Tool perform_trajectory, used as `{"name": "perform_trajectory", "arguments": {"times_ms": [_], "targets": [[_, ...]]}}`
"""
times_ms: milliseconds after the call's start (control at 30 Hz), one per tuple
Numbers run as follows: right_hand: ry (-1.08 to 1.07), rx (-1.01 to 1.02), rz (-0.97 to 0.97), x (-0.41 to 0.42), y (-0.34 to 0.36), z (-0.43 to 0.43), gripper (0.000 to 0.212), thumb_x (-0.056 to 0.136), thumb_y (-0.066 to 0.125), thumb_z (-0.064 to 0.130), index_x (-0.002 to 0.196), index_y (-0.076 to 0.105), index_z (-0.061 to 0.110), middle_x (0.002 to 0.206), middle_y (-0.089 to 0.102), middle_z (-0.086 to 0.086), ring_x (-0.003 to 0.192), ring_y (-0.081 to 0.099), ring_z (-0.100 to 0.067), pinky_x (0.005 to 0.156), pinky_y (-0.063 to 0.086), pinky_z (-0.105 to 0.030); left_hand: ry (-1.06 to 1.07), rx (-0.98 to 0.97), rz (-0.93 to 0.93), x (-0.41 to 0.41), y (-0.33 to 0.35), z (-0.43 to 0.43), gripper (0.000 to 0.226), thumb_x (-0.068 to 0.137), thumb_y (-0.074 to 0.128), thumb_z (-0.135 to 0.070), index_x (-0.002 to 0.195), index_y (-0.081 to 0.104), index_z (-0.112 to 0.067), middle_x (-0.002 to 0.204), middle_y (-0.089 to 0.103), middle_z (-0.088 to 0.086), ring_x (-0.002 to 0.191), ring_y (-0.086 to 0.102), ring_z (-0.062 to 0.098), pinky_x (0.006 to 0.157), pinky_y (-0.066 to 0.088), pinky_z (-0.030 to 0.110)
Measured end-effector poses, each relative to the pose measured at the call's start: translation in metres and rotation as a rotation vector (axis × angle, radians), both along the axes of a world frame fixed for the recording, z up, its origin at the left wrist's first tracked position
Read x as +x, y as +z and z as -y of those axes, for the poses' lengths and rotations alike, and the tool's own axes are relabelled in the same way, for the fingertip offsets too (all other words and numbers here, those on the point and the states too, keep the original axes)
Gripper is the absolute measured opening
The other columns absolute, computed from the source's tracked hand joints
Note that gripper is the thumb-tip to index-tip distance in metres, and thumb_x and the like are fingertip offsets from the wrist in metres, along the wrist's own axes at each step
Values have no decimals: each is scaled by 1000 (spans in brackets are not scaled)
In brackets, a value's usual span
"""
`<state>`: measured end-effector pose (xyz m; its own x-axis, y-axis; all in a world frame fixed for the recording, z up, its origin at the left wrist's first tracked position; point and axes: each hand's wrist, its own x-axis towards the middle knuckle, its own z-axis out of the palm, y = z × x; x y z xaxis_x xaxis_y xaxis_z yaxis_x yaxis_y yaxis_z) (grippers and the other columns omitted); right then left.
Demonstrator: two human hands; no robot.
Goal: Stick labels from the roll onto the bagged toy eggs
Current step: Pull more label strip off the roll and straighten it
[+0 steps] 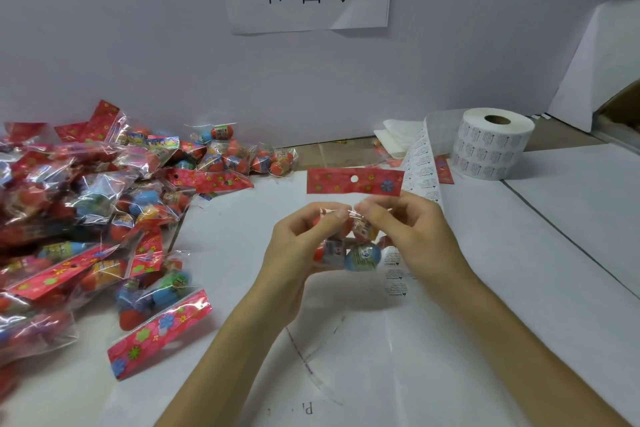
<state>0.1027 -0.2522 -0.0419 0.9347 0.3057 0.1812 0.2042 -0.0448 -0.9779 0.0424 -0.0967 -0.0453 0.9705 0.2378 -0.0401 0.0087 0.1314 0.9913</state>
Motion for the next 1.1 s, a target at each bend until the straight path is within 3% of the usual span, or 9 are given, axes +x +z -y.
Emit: {"name": "perform_trajectory", "arguments": {"times_ms": [200, 300, 367, 433, 567, 733, 900, 1000, 1100], "targets": [[48, -5, -25, 5, -2, 6, 7, 91, 73, 19, 97, 76, 16, 83, 77, -3, 73, 70, -12, 59, 53, -21, 23, 35, -8, 0, -2, -1, 16, 95, 69, -25, 98, 80, -13, 97, 78, 6, 93, 75, 22, 61, 57, 25], [62, 103, -74, 10, 0, 9, 13, 91, 71, 16, 98, 76, 6, 84, 76, -6, 73, 69, -15, 58, 53, -23, -53, -12, 14, 1, -3, 1, 39, 91, 62, -46, 111, 78, -17, 108, 78, 8, 102, 75, 27, 73, 62, 32], [91, 260, -138, 14, 5, 13, 28, 82, 73, 24, 98, 75, 2, 87, 74, -8, 78, 68, -17, 68, 55, -28, -125, -136, -22, 2, -4, -1, 62, 97, 42, -62, 126, 72, -17, 120, 75, 12, 112, 72, 30, 90, 60, 41], [172, 374, -168, 19, 7, 18, 33, 80, 74, 22, 104, 72, 0, 96, 74, -11, 89, 68, -22, 81, 56, -32, -153, -293, -112, 2, -2, -7, 73, 98, 31, -69, 133, 67, -16, 126, 73, 15, 114, 72, 34, 90, 58, 44], [329, 438, -111, 19, 5, 23, 24, 82, 63, 0, 103, 71, 7, 98, 74, -13, 108, 69, -32, 97, 56, -37, -291, -274, -201, -1, 1, -8, 51, 85, 69, -52, 125, 73, -20, 120, 76, 6, 99, 76, 28, 68, 62, 32], [219, 318, -217, 27, 8, 25, 35, 98, 48, 0, 124, 68, 14, 124, 72, -10, 116, 69, -26, 93, 60, -38, -19, -124, -87, 3, -3, -3, 33, 88, 76, -14, 120, 72, -21, 119, 73, 12, 97, 77, 27, 70, 62, 32], [275, 95, -363, 35, 9, 38, 49, 90, 60, 54, 123, 69, 20, 108, 76, -13, 86, 74, -24, 71, 60, -32, 69, -3, -6, 2, -7, -4, 37, 86, 78, -12, 118, 70, -29, 118, 72, 3, 96, 76, 23, 67, 61, 25], [342, -55, -285, 32, 5, 39, 29, 90, 71, 36, 111, 76, 16, 95, 76, -8, 67, 65, -16, 62, 53, -25, 62, -5, 50, 1, -7, -2, 43, 72, 83, -21, 114, 73, -26, 113, 74, 7, 98, 75, 27, 71, 62, 30], [360, -73, -269, 33, 3, 42, 24, 96, 67, 20, 114, 74, 4, 108, 74, -20, 80, 66, -22, 69, 56, -27, 68, 4, 55, 4, -14, -4, 50, 68, 80, -29, 117, 74, -26, 110, 78, 4, 97, 77, 26, 71, 64, 32]]}}
